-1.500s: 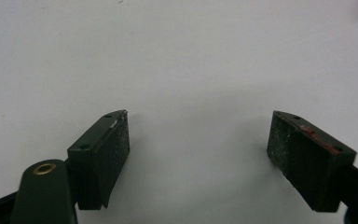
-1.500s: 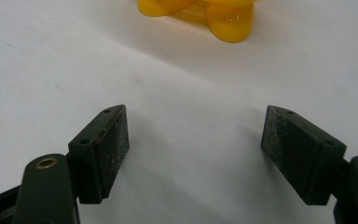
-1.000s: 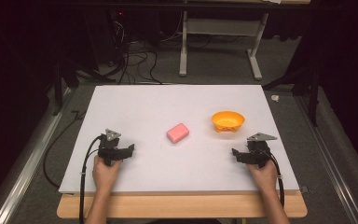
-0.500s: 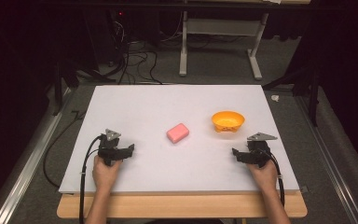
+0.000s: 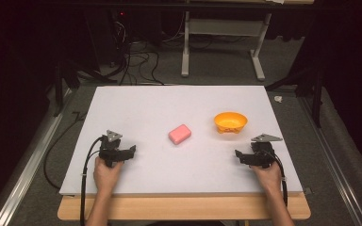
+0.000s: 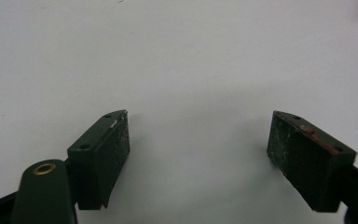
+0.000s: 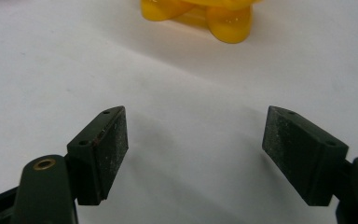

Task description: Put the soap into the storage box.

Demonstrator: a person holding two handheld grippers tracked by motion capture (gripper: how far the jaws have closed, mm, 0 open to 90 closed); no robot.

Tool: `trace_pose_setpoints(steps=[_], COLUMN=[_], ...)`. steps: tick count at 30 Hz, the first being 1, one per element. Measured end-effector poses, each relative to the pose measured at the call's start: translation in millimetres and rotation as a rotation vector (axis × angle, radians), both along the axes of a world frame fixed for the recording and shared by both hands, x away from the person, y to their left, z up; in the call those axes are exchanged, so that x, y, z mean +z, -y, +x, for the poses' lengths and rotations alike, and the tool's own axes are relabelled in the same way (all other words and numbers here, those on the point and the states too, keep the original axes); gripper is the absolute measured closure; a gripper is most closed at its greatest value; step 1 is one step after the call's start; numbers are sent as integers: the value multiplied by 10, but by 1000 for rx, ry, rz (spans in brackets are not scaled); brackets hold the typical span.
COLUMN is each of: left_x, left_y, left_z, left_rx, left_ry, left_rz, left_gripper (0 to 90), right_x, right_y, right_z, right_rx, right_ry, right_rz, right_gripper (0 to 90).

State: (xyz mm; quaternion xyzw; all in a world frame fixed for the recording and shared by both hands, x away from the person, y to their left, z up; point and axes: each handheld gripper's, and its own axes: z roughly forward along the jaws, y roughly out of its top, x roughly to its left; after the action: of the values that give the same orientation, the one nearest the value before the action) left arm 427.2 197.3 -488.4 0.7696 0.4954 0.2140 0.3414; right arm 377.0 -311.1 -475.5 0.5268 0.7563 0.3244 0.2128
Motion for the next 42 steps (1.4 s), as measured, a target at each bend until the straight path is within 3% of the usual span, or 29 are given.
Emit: trace_pose_setpoints(steps=[14,42], left_x=[0,0], left_y=[-1,0], left_z=[1,1], left_rx=[0,0], left_ry=[0,0], left_rz=[-1,-1], left_gripper=[214,214], right_x=[109,276], right_y=[-148,-574], right_z=[-106,-42], right_rx=[68,195], right_ry=[41,89], right_rz=[68,113], right_gripper=[225,235])
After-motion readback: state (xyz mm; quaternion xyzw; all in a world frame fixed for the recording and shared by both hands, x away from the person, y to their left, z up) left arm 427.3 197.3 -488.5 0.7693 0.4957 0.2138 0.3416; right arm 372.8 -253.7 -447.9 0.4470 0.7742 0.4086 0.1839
